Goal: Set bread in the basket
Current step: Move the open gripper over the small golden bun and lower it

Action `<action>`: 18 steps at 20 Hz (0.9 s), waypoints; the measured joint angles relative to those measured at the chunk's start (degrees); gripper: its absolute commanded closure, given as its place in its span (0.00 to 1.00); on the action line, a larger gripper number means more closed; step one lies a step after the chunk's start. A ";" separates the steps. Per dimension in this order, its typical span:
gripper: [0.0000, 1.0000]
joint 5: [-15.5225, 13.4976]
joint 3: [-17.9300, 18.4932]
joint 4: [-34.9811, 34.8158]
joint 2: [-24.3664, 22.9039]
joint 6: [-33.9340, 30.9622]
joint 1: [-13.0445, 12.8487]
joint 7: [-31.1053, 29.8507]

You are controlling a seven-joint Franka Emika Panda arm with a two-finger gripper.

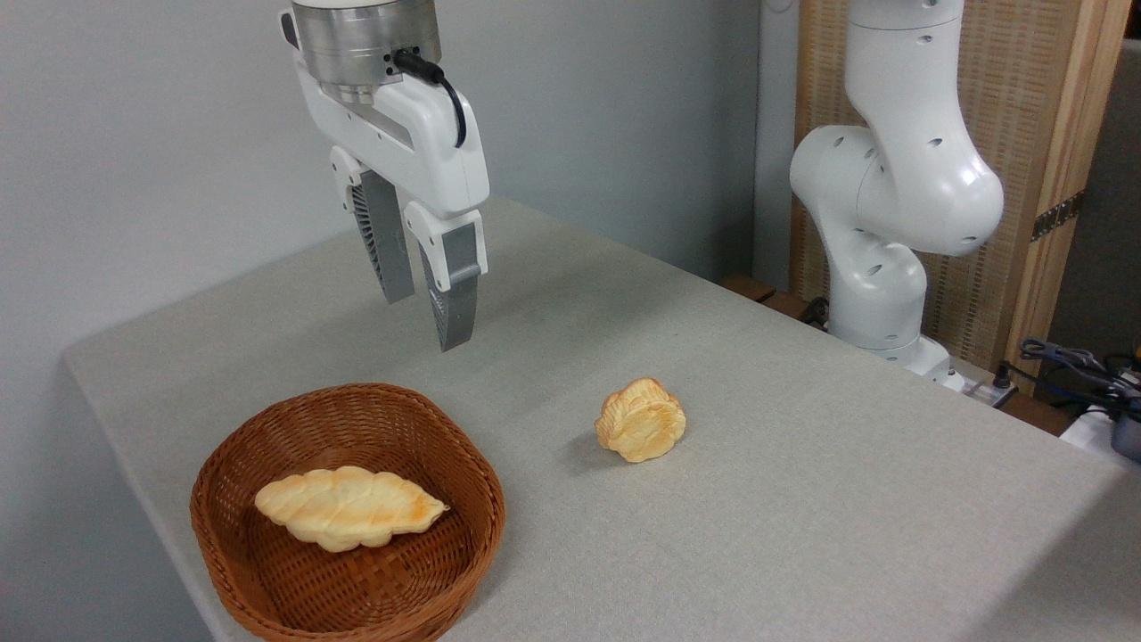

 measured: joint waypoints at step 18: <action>0.00 0.00 -0.87 -7.39 -3.45 -0.60 -0.15 0.72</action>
